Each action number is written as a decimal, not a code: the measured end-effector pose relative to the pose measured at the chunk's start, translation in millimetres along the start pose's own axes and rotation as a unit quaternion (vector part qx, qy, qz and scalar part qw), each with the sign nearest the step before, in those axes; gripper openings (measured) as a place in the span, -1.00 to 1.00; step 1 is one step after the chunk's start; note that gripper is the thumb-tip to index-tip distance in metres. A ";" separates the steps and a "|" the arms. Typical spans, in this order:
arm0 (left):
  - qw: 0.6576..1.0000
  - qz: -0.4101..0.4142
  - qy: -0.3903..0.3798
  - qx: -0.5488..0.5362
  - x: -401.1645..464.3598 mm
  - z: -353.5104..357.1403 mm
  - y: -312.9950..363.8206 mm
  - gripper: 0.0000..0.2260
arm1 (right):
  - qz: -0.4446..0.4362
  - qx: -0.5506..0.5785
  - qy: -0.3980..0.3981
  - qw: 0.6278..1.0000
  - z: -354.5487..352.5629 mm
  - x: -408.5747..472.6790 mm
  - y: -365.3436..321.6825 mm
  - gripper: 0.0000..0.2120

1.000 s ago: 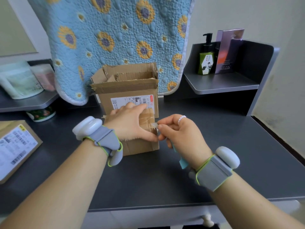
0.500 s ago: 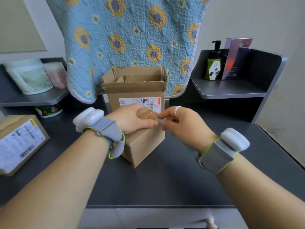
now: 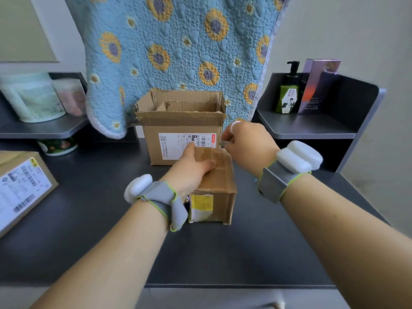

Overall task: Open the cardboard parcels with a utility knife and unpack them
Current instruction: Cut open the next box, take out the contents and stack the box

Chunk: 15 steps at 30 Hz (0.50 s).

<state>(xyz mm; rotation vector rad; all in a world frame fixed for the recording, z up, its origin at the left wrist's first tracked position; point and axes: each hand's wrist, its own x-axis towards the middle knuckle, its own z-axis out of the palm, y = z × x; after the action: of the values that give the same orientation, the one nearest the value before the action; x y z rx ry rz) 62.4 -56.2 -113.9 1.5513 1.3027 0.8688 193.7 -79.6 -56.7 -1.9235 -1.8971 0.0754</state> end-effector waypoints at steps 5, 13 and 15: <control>0.997 -0.015 0.032 -0.067 0.4 16.8 1.0 -0.33 | 0.015 -0.022 -0.030 0.999 -1.3 5.5 -6.3 -0.76; 0.996 -0.015 0.049 -0.068 -2.6 19.2 2.8 -0.33 | 0.014 -0.030 -0.028 0.999 7.4 10.9 -10.3 -0.75; 0.996 -0.017 0.050 -0.071 -4.4 19.2 3.8 -0.33 | 0.020 -0.043 -0.027 0.998 10.3 13.5 -12.5 -0.75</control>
<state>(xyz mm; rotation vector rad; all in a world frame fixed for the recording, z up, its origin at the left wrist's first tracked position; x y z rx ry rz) 80.5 -64.4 -116.8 1.3860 1.3041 1.0074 179.3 -64.2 -58.2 -2.0364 -1.9258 0.0585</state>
